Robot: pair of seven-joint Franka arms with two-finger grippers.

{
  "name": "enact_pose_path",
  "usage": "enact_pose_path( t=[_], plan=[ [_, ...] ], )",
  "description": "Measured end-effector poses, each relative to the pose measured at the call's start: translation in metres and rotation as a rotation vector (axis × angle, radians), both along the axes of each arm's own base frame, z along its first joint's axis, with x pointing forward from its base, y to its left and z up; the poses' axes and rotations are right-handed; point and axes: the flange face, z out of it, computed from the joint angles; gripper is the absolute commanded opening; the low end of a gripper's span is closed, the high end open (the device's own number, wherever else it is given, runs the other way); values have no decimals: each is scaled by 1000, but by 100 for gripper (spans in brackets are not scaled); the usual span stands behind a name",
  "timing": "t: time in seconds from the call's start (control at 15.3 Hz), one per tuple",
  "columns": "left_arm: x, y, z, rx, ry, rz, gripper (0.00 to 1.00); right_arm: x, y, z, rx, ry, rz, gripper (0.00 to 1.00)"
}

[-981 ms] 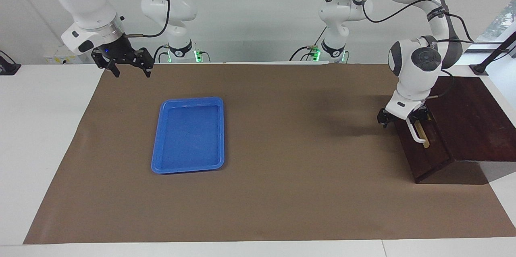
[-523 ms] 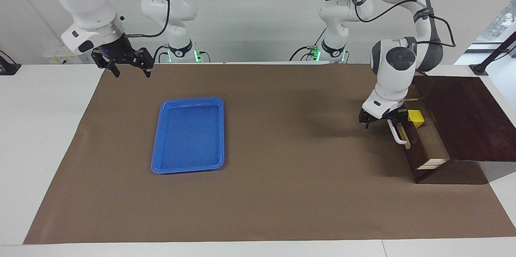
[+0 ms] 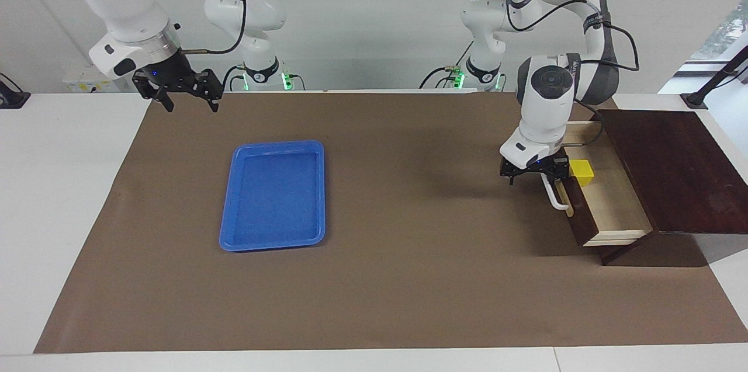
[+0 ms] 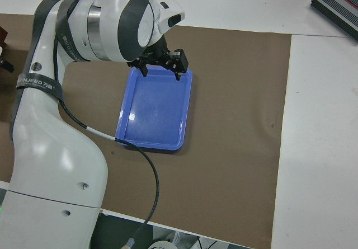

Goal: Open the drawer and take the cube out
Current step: 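Pull the drawer open with the left gripper, then release the handle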

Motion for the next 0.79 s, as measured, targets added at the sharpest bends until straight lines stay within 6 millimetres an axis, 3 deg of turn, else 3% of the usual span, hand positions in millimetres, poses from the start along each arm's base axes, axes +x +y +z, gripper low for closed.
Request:
enact_pose_path(
  t=[0.33, 0.79],
  plan=[
    [-2, -9, 6, 2, 17, 6, 100, 0, 0, 0, 0, 0, 0, 100],
    [11, -22, 78, -92, 42, 90, 100, 0, 0, 0, 0, 0, 0, 100]
  ],
)
